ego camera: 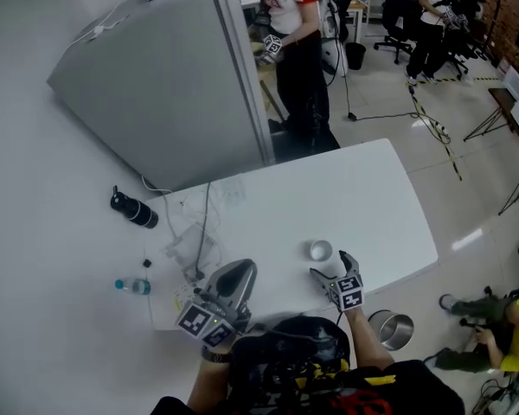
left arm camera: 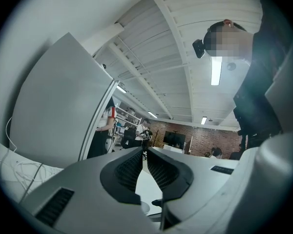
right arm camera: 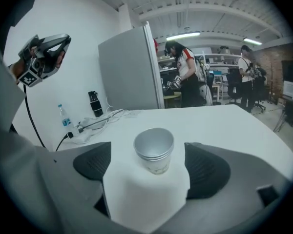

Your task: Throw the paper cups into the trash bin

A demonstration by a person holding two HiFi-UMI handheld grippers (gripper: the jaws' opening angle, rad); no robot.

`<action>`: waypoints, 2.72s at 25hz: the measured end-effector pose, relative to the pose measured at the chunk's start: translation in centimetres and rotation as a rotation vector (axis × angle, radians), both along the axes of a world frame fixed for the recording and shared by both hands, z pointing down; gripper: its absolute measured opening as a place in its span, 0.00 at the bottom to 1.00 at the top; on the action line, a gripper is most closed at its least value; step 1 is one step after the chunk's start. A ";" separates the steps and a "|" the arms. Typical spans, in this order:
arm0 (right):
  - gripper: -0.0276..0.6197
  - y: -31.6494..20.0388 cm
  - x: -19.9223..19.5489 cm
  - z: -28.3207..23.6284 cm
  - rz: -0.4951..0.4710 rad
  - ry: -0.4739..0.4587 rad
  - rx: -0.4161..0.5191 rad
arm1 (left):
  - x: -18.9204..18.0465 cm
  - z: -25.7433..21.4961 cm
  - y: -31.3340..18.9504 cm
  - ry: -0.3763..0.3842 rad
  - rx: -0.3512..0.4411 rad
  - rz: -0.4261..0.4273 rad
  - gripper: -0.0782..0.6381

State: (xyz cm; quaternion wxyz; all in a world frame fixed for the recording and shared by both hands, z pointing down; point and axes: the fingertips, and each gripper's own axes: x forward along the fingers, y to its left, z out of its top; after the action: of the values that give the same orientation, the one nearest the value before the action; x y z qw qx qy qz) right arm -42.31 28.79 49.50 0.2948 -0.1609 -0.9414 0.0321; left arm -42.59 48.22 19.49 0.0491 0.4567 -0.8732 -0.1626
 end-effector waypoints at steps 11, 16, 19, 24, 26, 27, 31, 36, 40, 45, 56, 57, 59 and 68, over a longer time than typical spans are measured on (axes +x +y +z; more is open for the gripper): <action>0.55 0.3 -3.5 6.2 -0.013 0.164 0.044 | -0.2 -0.7 -0.4 -0.010 0.038 0.022 0.14; 0.54 0.9 -3.4 2.6 -0.031 0.108 0.046 | 0.0 -1.0 -0.2 -0.006 0.065 0.019 0.14; 0.54 1.8 -2.4 -2.4 -0.024 0.033 -0.006 | -0.1 -1.4 -0.4 -0.010 0.074 0.030 0.14; 0.54 5.2 1.0 -9.1 -0.016 -0.045 -0.105 | -0.2 -0.2 -0.7 -0.022 0.054 0.068 0.14; 0.54 5.1 1.8 -11.1 0.005 -0.069 -0.122 | -0.2 0.1 -2.1 -0.027 0.055 0.113 0.14; 0.54 4.8 2.0 -11.9 0.022 -0.076 -0.128 | -0.1 0.4 -2.8 -0.027 0.054 0.147 0.14; 0.54 2.9 3.4 -16.0 0.126 -0.143 -0.103 | 1.0 1.6 -6.5 -0.002 0.057 0.335 0.14; 0.54 0.6 5.3 -20.5 0.248 -0.254 -0.085 | 2.3 2.1 -9.8 0.002 0.085 0.465 0.14; 0.54 -2.8 8.5 -21.5 0.378 -0.286 -0.092 | 4.7 1.2 -13.4 -0.013 0.088 0.575 0.14; 0.54 -5.5 12.3 -23.8 0.448 -0.346 -0.111 | 8.0 0.0 -15.7 -0.039 0.069 0.628 0.14; 0.54 -11.7 24.3 -26.6 0.481 -0.435 -0.141 | 20.0 -1.2 -22.9 -0.071 0.030 0.698 0.14; 0.54 -12.4 25.8 -26.8 0.491 -0.438 -0.138 | 21.3 -1.3 -23.6 -0.074 0.022 0.707 0.14; 0.54 -14.2 29.0 -27.2 0.517 -0.445 -0.131 | 23.4 -1.4 -25.1 -0.073 0.018 0.716 0.14; 0.54 -21.5 40.3 -28.0 0.733 -0.480 -0.075 | 32.4 -0.9 -33.3 -0.023 0.037 0.935 0.14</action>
State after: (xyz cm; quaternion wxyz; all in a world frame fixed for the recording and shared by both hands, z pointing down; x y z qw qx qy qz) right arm -2.03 7.30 21.54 0.0310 0.1703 -0.9762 0.1305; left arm -10.22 14.90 18.58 0.0994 0.8037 -0.5713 -0.1335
